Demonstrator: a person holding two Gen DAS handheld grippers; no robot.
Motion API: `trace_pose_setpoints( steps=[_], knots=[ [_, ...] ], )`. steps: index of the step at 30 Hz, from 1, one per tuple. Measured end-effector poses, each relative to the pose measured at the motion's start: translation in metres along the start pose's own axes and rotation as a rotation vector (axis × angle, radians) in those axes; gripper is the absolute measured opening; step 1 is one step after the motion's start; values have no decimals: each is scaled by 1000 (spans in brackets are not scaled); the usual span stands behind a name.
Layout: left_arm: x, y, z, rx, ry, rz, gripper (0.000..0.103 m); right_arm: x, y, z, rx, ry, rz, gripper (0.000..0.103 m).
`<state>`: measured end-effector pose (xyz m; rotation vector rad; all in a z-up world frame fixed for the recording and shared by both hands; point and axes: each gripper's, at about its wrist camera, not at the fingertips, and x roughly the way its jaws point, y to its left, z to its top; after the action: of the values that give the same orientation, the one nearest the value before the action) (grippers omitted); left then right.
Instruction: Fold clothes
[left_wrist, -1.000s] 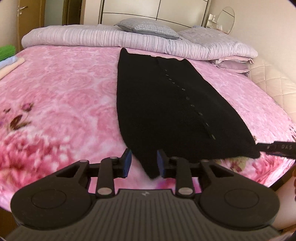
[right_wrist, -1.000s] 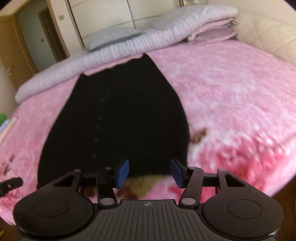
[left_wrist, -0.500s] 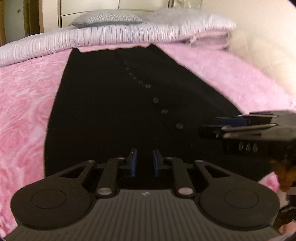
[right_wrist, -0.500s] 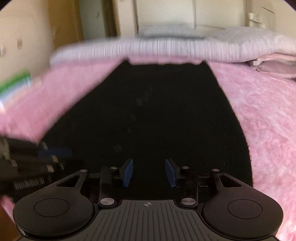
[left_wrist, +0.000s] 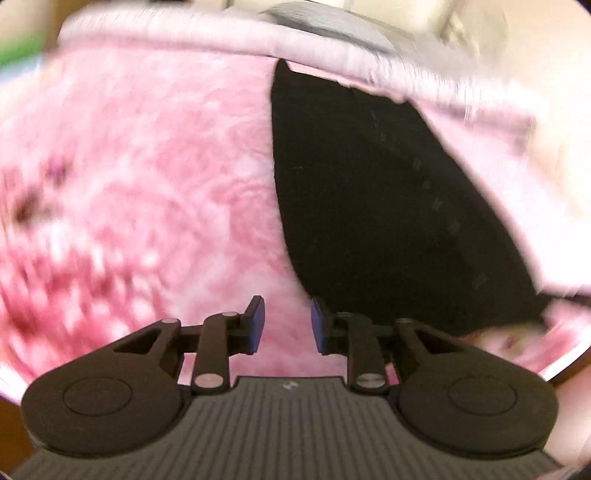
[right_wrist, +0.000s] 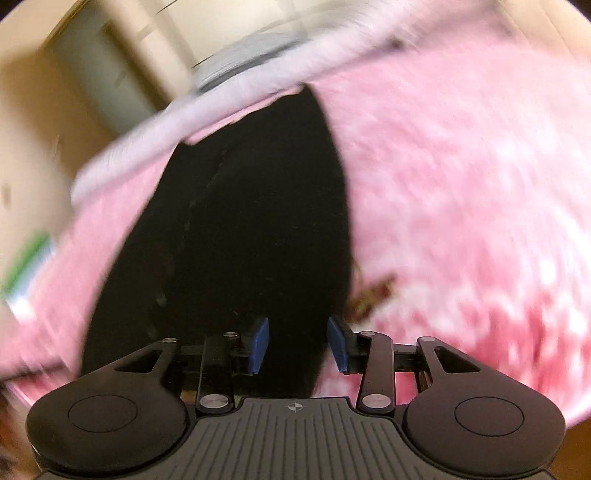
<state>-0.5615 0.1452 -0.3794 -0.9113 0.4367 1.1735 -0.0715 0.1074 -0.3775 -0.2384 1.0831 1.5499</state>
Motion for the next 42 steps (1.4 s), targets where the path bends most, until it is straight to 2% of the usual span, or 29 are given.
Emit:
trace_pose_setpoints(
  steps=[3,5,8,12,14,16,18,20,23,25,32,36,42],
  knots=[
    [10,17,-1,-208,21,-143,27,-5,-38,-4,261,31,98,43],
    [23,24,-4,-316,31,-207,27,-2,-56,-8,373,57,159,43],
    [47,31,-7,-449,60,-236,27,3,-71,-12,469,53,208,43],
    [64,38,-5,-537,43,-298,27,17,-72,0,468,77,255,43],
    [70,36,-1,-525,42,-315,26,27,-70,5,464,83,283,43],
    [75,33,2,-492,41,-328,24,33,-69,8,456,86,290,37],
    [76,29,3,-455,43,-332,18,36,-67,11,443,91,280,25],
    [75,27,-2,-418,52,-338,8,37,-65,8,430,94,265,15],
    [70,29,-8,-417,48,-352,8,30,-62,3,423,92,248,10],
    [66,32,-9,-432,37,-361,8,24,-56,2,406,84,231,9],
    [23,30,-15,-352,-52,-380,7,-4,-36,5,383,43,247,8],
    [0,33,-32,-328,-51,-383,7,-23,-31,-12,384,57,252,8],
    [-43,35,-67,-298,-41,-388,7,-64,-29,-59,395,104,267,8]
  ],
)
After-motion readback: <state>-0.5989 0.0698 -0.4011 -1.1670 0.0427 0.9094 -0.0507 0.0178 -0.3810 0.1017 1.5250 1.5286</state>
